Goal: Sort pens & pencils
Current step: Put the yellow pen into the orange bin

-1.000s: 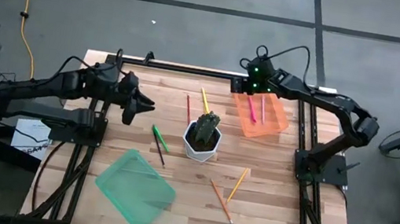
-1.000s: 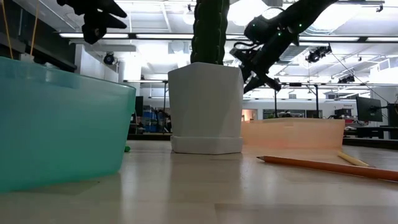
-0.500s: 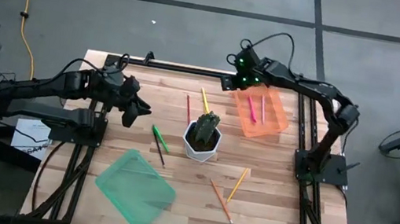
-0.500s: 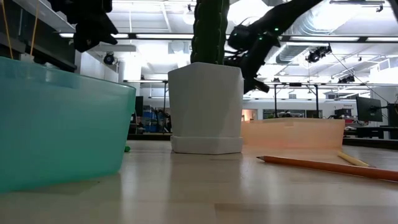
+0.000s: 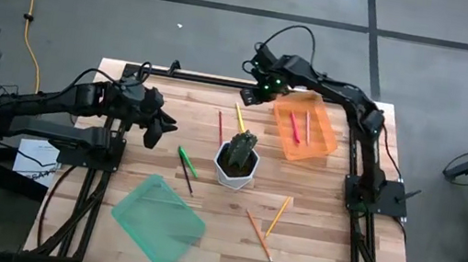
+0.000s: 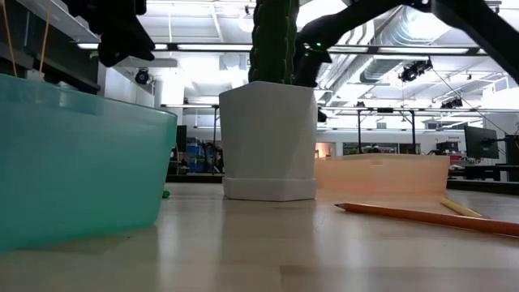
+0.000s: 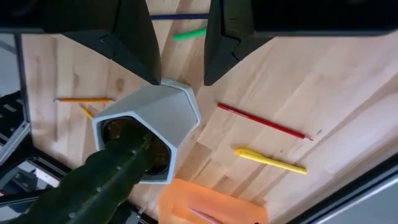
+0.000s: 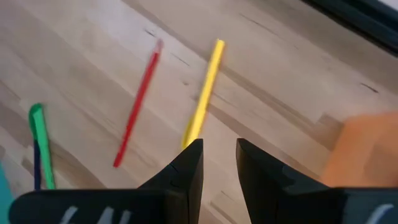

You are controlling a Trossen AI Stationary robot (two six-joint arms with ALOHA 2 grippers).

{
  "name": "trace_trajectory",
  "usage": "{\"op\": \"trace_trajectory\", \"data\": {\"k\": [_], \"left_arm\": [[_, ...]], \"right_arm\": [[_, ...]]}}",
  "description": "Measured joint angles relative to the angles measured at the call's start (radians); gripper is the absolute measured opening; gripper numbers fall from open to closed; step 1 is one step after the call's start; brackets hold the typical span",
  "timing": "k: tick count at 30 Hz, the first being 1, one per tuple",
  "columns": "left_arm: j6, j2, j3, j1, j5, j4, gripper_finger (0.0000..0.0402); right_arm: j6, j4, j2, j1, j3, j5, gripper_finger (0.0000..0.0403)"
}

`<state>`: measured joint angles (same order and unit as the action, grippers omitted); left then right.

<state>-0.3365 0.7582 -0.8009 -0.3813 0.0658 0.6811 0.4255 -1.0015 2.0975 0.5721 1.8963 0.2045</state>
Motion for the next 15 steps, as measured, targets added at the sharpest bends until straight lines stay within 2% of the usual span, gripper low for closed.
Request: {"op": "trace_trajectory", "data": {"k": [7, 15], "left_arm": [[0.004, 0.000, 0.000, 0.000, -0.037, 0.000, 0.0108], [0.059, 0.000, 0.000, 0.000, -0.062, 0.000, 0.0108]], "right_arm": [[0.060, -0.053, 0.058, -0.026, 0.122, -0.017, 0.0087], [0.157, -0.089, 0.069, -0.059, 0.118, -0.031, 0.0087]]}}
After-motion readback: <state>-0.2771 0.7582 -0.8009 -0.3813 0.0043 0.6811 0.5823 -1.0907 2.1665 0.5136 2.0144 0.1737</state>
